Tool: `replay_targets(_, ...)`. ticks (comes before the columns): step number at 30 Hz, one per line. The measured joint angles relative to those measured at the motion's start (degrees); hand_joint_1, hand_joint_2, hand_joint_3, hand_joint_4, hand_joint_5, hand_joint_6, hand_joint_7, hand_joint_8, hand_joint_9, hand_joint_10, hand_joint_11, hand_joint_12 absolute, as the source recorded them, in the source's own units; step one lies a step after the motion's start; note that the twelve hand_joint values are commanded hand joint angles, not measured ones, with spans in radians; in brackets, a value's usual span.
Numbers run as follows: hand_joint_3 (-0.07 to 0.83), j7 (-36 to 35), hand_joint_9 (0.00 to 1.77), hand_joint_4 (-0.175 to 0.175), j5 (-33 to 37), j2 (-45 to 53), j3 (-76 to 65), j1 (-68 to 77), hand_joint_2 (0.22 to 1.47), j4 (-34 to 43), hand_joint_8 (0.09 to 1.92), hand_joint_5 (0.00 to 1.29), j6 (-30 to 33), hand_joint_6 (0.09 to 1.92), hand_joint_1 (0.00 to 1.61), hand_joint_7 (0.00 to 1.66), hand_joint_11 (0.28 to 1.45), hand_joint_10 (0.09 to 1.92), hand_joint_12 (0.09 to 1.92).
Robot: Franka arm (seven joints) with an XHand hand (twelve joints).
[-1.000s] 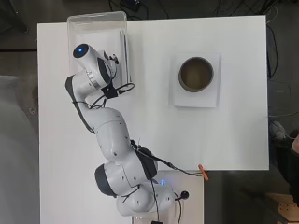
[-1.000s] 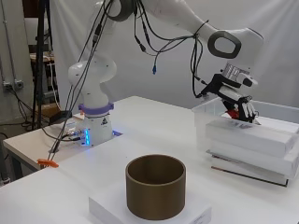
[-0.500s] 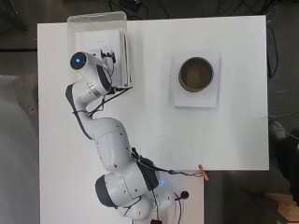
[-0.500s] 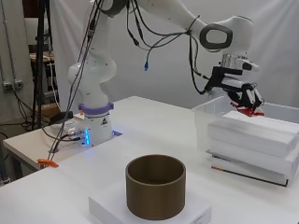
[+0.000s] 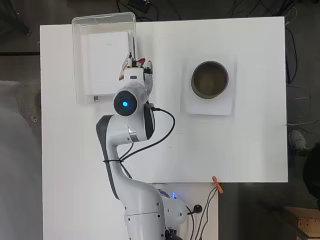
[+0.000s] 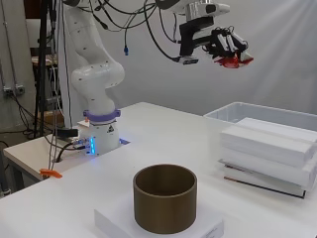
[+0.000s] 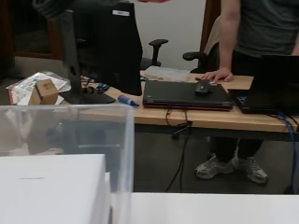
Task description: Teleoperate dual arm-hand system to remove items from a box
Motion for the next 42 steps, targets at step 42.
replay_targets(42, -0.005, -10.54, 1.41, 0.041, -1.17, 18.85, -57.18, 18.48, 1.07, 1.6, 1.76, 0.75, 0.53, 0.42, 0.95, 1.15, 1.02, 1.86, 1.75)
